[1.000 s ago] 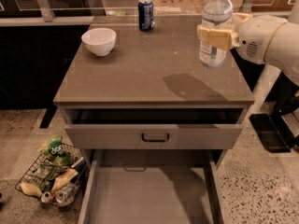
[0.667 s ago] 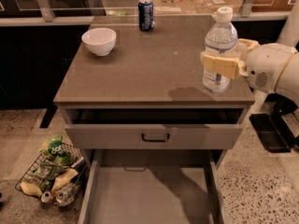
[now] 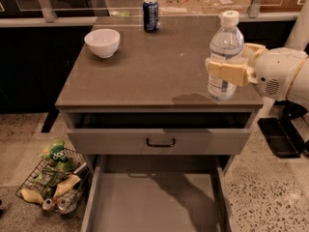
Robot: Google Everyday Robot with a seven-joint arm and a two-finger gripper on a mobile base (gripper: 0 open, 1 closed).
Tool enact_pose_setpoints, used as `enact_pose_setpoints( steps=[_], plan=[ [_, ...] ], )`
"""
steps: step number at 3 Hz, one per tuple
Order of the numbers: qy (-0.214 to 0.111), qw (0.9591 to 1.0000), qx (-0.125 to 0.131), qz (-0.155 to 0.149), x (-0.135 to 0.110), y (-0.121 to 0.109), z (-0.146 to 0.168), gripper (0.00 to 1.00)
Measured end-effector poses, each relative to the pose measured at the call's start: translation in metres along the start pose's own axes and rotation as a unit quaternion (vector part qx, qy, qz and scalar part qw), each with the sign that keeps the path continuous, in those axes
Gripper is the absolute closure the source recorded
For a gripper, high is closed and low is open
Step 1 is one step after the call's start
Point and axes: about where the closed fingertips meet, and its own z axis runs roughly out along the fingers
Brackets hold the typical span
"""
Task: Place blue plastic bottle into middle drawer
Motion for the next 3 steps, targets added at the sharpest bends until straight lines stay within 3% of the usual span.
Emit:
enact_pose_setpoints(
  steps=[1, 3],
  plan=[
    [0.003, 0.9974, -0.072, 0.002, 0.026, 0.05, -0.022, 1.0],
    [0.016, 0.9894, -0.141, 0.032, 0.115, 0.094, -0.061, 1.0]
  ],
)
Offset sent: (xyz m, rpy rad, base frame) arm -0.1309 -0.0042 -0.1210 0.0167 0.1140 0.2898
